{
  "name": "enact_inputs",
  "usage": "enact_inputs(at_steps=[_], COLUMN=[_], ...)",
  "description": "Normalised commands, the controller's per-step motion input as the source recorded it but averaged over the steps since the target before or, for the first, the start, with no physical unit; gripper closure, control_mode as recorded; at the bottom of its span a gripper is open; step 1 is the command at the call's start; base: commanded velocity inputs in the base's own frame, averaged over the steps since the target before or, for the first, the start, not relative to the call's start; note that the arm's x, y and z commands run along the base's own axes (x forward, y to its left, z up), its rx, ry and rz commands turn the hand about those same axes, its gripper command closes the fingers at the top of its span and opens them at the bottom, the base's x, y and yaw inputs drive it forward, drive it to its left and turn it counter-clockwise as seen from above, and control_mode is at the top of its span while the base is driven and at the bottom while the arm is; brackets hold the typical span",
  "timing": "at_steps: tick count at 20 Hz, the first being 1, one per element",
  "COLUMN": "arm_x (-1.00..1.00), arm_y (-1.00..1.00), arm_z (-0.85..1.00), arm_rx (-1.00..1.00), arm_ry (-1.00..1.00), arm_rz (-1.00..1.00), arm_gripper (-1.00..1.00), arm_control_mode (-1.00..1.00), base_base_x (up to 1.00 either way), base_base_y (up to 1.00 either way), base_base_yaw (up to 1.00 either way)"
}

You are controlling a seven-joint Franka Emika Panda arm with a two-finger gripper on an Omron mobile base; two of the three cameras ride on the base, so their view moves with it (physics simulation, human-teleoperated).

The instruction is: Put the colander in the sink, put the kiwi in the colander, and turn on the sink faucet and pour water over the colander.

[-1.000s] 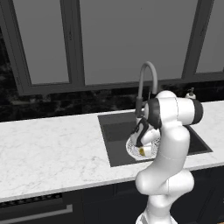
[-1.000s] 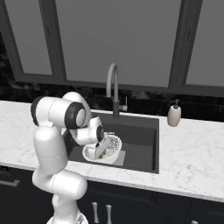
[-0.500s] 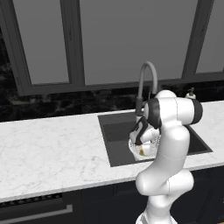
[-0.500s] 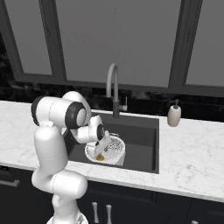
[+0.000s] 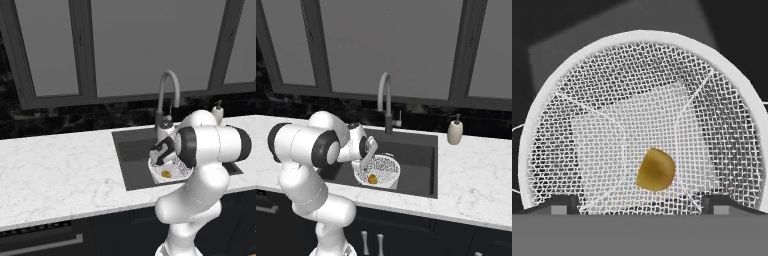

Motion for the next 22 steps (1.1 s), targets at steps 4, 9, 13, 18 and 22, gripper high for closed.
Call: enact_inputs(at_steps=[4,9,13,18,22], arm_x=[0.25,0.14,-0.33,-0.66,-0.43], arm_y=[0.17,0.03,0.00,0.00,-0.09], arm_z=[1.00,1.00,0.89,0.70,0.66], arm_rx=[0.02,0.01,0.00,0.00,0.00], arm_ry=[0.00,0.00,-0.03,-0.14,-0.08], arm_rz=[0.34,0.38,0.33,0.14,0.14], arm_gripper=[-1.00,-1.00,-1.00,-1.00,-1.00], arm_control_mode=[-1.00,-1.00,-1.00,-1.00,-1.00], base_base_x=[0.00,0.00,0.00,0.00,0.00], base_base_y=[0.00,0.00,0.00,0.00,0.00], base_base_yaw=[0.00,0.00,0.00,0.00,0.00])
